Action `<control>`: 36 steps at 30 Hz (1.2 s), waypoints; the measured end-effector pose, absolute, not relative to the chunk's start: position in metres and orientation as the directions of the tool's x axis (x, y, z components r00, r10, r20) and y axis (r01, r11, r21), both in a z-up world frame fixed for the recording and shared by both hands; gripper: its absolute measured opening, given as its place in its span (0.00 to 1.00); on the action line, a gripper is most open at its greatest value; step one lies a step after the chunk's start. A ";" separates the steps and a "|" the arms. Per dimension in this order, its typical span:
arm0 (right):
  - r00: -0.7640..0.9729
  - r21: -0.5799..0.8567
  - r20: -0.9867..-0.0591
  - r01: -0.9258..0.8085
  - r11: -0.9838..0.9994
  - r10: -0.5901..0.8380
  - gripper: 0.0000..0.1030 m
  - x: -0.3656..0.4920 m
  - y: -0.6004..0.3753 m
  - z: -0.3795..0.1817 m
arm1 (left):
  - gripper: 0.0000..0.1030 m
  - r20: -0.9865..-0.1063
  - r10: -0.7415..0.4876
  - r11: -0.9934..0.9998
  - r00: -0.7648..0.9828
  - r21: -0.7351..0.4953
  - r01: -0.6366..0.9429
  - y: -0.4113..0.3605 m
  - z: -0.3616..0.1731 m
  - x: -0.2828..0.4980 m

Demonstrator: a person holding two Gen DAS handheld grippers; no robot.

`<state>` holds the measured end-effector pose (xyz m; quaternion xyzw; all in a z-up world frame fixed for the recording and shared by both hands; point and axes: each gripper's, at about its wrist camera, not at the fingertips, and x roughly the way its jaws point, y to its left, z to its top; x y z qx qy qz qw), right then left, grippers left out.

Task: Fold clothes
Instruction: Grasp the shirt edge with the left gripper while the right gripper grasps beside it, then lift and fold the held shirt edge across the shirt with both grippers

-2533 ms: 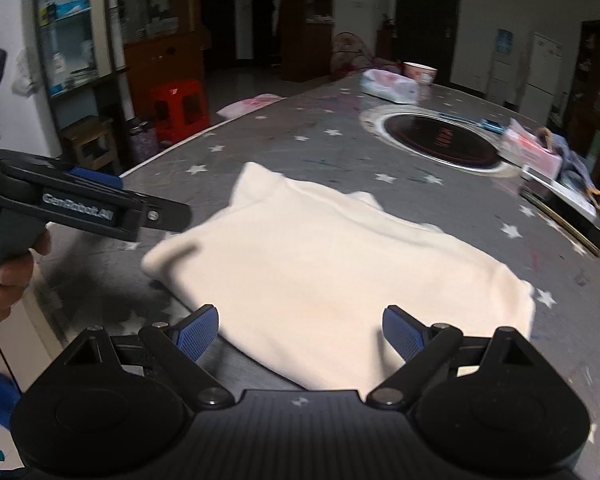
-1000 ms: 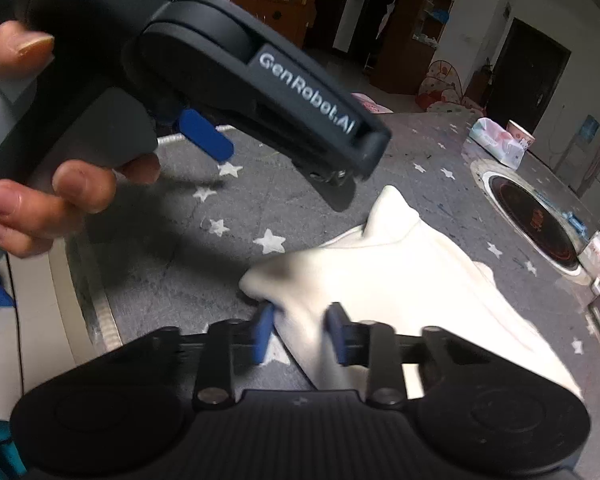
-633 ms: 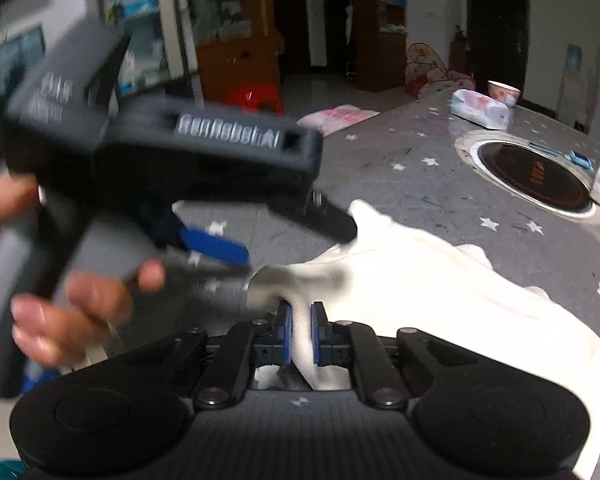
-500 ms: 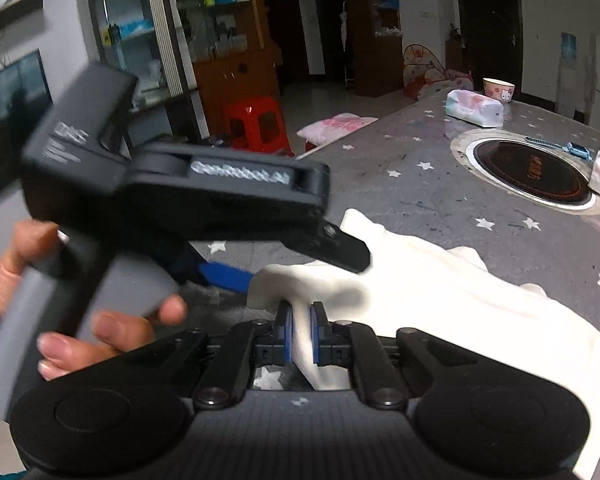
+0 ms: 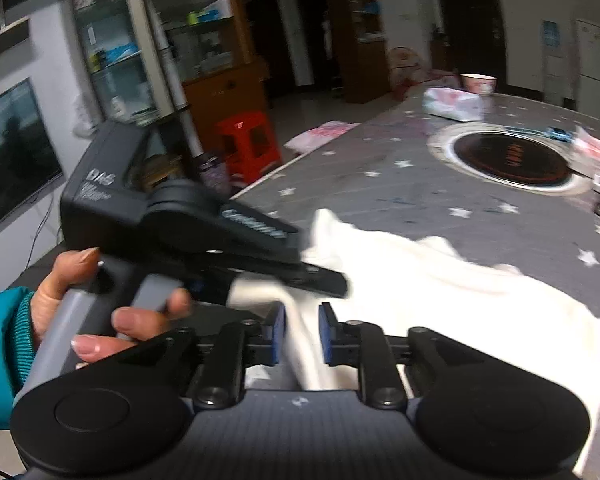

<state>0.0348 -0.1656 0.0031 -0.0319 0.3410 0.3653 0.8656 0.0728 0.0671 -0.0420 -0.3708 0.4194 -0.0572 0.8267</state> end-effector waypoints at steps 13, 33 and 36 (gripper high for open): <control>0.679 0.162 -0.678 -0.235 0.958 0.281 0.40 0.083 -0.286 -0.024 | 0.26 -0.681 -0.367 0.768 0.633 -0.606 -0.206 0.059 -0.037 0.073; 0.719 0.276 -0.599 -0.227 0.934 0.352 0.10 0.086 -0.301 -0.011 | 0.22 -0.683 -0.333 0.847 0.650 -0.520 -0.113 0.035 -0.011 0.082; 0.749 0.243 -0.576 -0.227 0.943 0.328 0.10 0.081 -0.307 0.005 | 0.22 -0.668 -0.350 0.859 0.657 -0.509 -0.060 0.019 0.001 0.087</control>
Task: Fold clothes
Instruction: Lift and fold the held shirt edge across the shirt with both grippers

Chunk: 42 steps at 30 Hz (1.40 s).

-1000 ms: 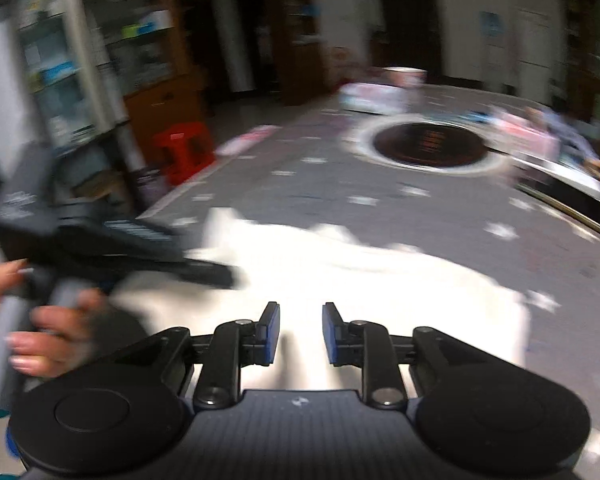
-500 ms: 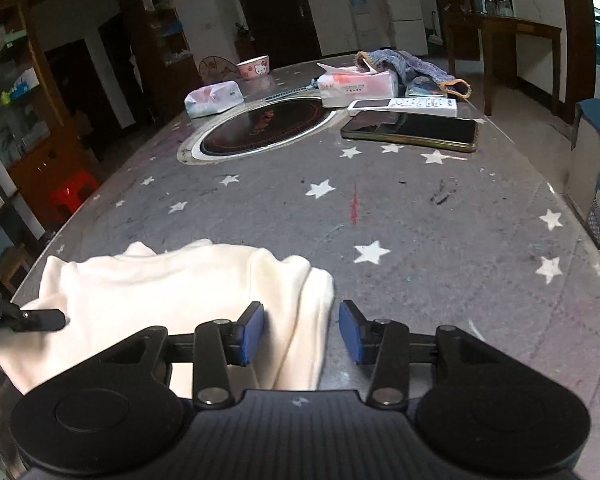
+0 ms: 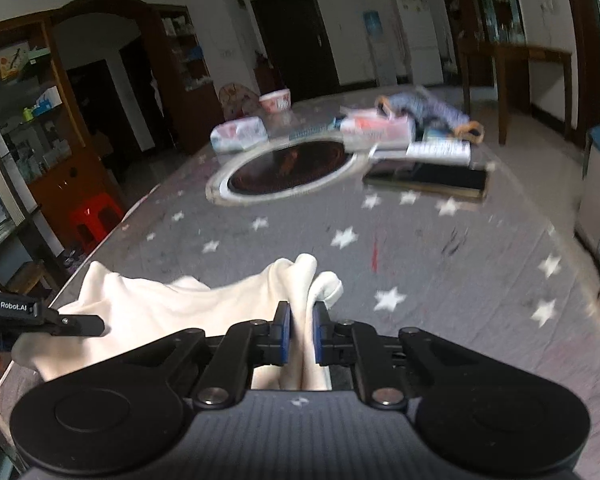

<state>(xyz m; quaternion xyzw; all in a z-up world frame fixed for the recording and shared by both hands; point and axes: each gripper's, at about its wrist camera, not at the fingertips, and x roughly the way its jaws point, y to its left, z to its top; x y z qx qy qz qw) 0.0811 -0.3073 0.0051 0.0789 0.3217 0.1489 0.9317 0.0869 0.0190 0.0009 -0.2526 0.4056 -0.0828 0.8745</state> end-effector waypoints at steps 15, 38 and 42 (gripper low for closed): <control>0.835 0.133 -0.530 -0.089 0.987 0.147 0.10 0.094 -0.369 0.031 | 0.22 -0.689 -0.389 0.897 0.612 -0.436 0.079 -0.090 0.016 0.145; 0.808 0.088 -0.589 0.062 0.994 0.002 0.10 0.149 -0.440 -0.003 | 0.22 -0.746 -0.408 0.907 0.526 -0.396 0.142 -0.165 -0.015 0.197; 0.782 0.091 -0.623 0.082 0.993 -0.007 0.10 0.154 -0.447 -0.016 | 0.22 -0.761 -0.428 0.899 0.488 -0.412 0.146 -0.160 -0.024 0.195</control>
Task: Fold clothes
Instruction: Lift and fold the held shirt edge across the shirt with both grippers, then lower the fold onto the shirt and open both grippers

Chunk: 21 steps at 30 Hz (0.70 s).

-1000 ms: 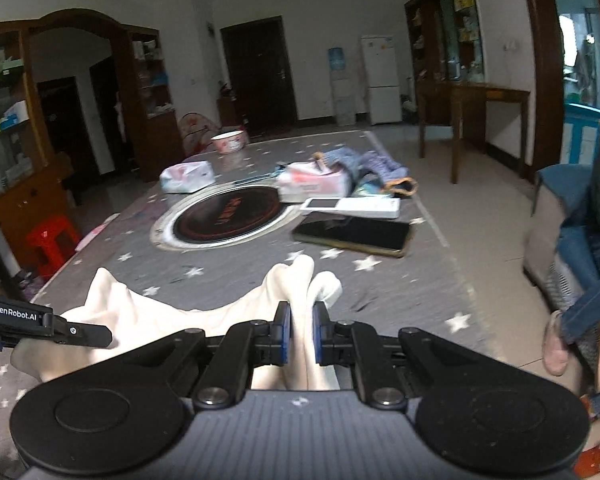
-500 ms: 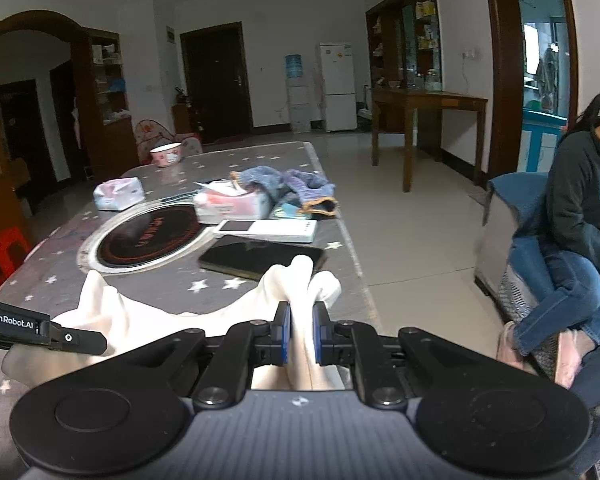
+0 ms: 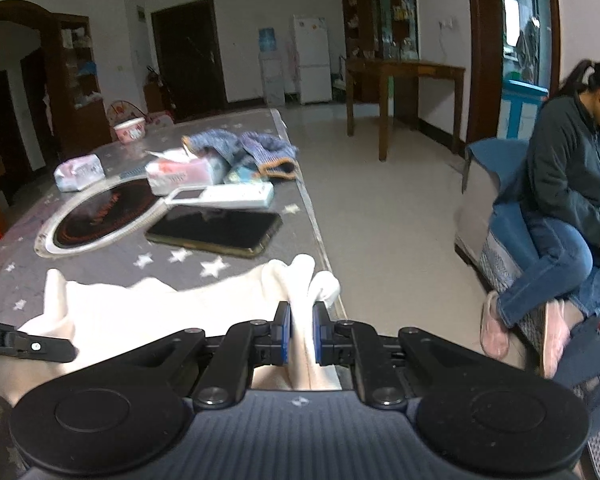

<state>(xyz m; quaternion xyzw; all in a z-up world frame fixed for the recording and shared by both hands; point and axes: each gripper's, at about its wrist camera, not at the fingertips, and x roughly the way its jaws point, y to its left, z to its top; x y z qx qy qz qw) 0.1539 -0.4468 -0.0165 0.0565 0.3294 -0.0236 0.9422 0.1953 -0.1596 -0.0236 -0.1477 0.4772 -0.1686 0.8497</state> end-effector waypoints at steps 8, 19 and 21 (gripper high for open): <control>0.742 0.074 -0.670 0.085 0.994 -0.014 0.12 0.147 -0.451 -0.029 | 0.36 -0.774 -0.433 0.901 0.462 -0.389 0.192 -0.153 -0.022 0.180; 0.765 0.101 -0.643 0.048 0.994 0.029 0.18 0.145 -0.442 -0.013 | 0.52 -0.727 -0.343 0.938 0.595 -0.300 0.174 -0.143 0.017 0.189; 0.761 0.112 -0.646 0.020 0.994 0.057 0.24 0.150 -0.434 -0.013 | 0.52 -0.721 -0.356 0.934 0.595 -0.297 0.198 -0.152 0.020 0.192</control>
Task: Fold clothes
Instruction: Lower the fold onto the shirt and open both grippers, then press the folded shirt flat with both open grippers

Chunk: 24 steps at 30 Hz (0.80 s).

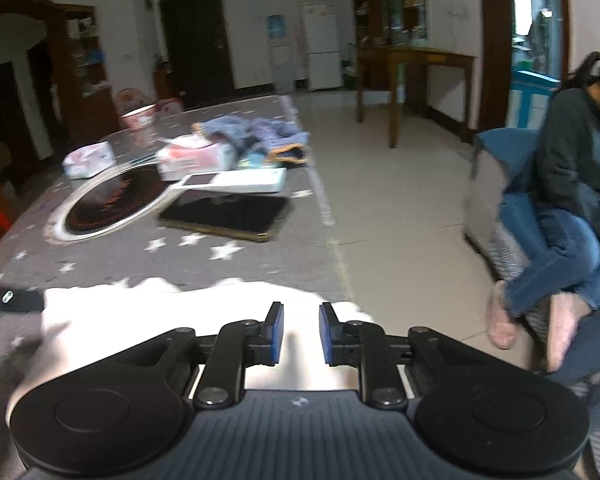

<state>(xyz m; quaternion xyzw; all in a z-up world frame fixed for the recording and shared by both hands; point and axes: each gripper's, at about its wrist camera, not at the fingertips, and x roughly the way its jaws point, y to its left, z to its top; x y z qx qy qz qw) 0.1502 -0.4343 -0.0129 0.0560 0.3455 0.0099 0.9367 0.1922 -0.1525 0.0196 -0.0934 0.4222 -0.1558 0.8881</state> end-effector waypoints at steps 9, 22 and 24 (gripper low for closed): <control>0.740 0.101 -0.667 -0.030 0.994 0.090 0.32 0.176 -0.407 -0.030 | 0.52 -0.754 -0.312 0.948 0.579 -0.206 0.243 -0.192 -0.003 0.209; 0.753 0.094 -0.650 -0.053 0.994 0.102 0.40 0.175 -0.401 -0.028 | 0.54 -0.754 -0.283 0.952 0.593 -0.144 0.270 -0.202 -0.012 0.210; 0.746 0.081 -0.658 -0.066 0.995 0.103 0.50 0.173 -0.396 -0.029 | 0.56 -0.752 -0.276 0.953 0.598 -0.132 0.273 -0.203 -0.012 0.208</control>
